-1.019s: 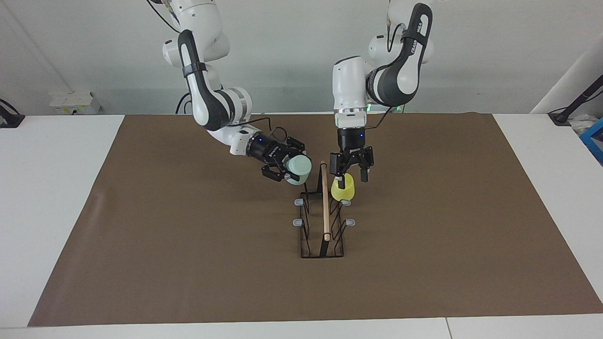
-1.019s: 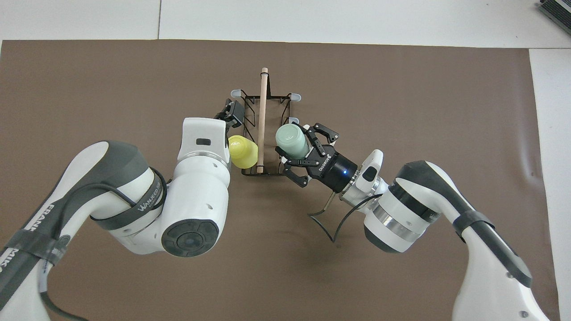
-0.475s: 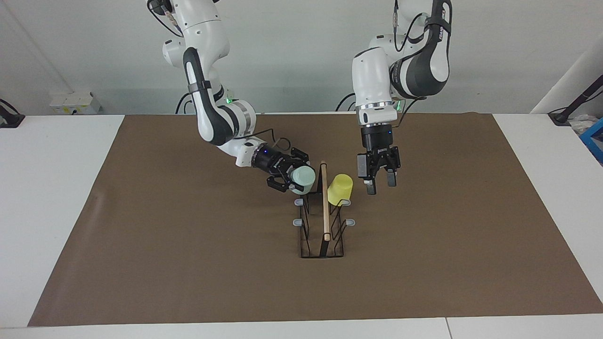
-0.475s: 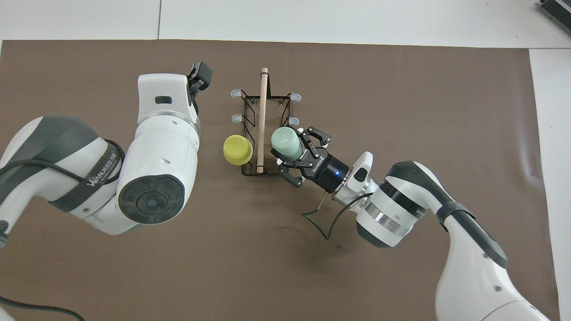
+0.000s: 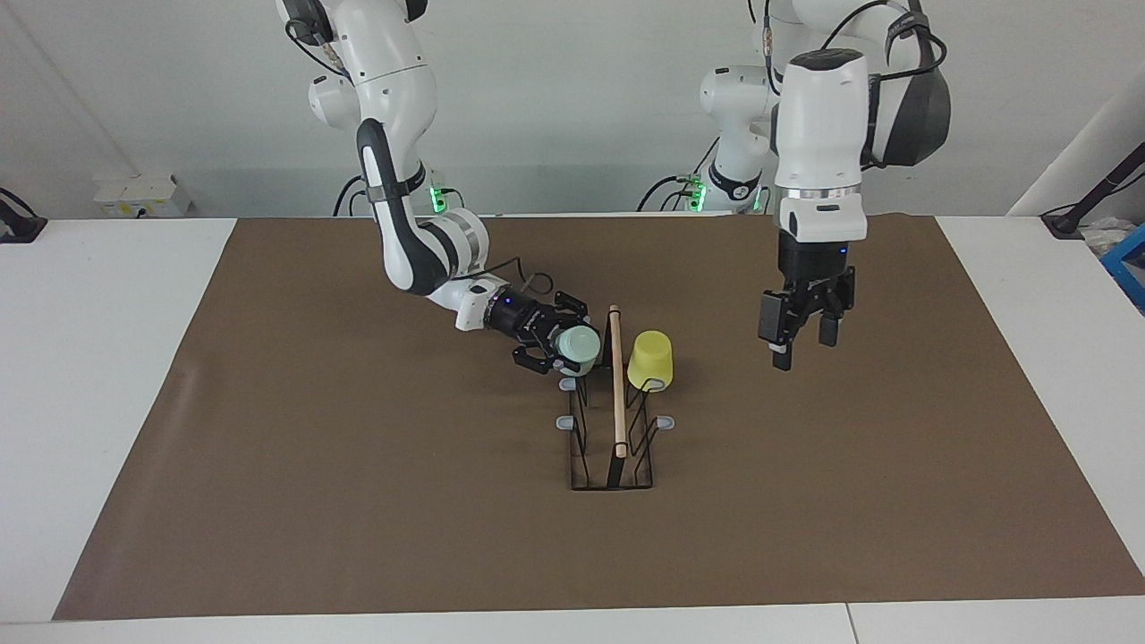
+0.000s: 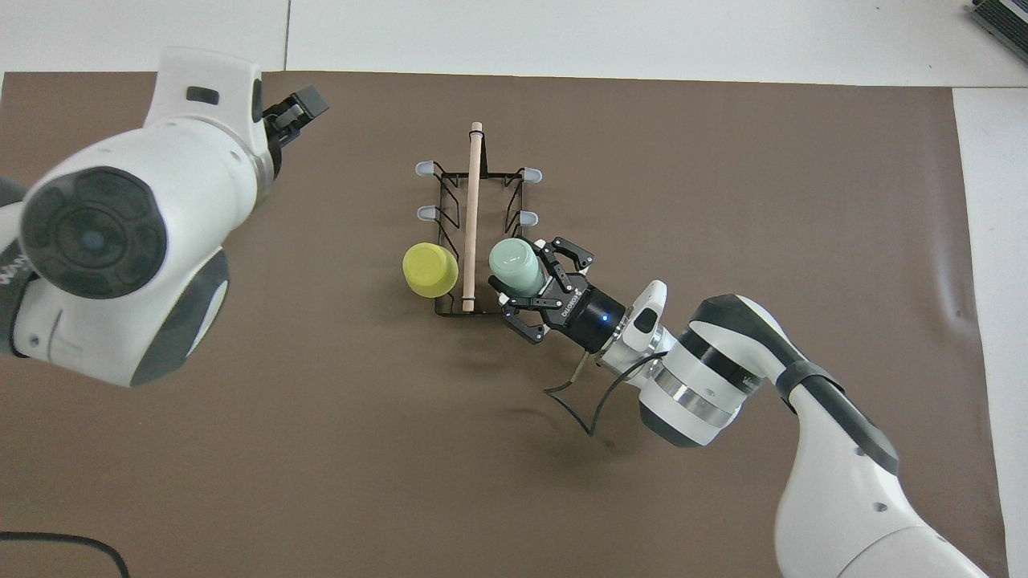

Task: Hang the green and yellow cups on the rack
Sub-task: 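Release the yellow cup on a peg and withdraw the left gripper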

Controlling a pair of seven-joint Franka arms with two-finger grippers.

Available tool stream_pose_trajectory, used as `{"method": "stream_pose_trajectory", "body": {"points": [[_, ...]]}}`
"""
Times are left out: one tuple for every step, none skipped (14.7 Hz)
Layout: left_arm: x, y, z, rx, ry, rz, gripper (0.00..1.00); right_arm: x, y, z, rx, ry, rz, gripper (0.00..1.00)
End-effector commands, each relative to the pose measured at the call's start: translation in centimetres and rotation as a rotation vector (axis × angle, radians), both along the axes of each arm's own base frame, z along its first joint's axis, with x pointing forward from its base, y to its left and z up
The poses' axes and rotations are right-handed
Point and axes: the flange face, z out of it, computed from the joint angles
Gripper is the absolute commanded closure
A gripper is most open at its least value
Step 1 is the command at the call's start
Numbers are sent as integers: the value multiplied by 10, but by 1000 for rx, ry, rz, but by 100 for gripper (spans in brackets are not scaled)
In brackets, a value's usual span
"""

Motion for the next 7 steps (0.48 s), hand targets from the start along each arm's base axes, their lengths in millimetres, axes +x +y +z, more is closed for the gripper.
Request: {"method": "stream_pose_trajectory", "body": {"points": [[-2,39,15,45,85,-120,0,-9,-1,-13,-31,-63,-68,98],[-5,54,18,63,115,-165,0,-12,-2,-15,-32,-58,-67,97],[-9,66,22,87,142,-212,0,-12,-2,-15,-33,-57,-67,92],[-12,79,22,113,175,-243,0,-12,-2,-15,-35,-55,-68,76],[-16,91,25,134,206,-267,0,-12,-1,-15,-36,-53,-67,51],[-21,99,27,154,234,-299,0,-12,-2,-16,-38,-47,-69,16],[-26,109,28,172,271,-328,0,-13,-2,-16,-40,-42,-70,3]]}}
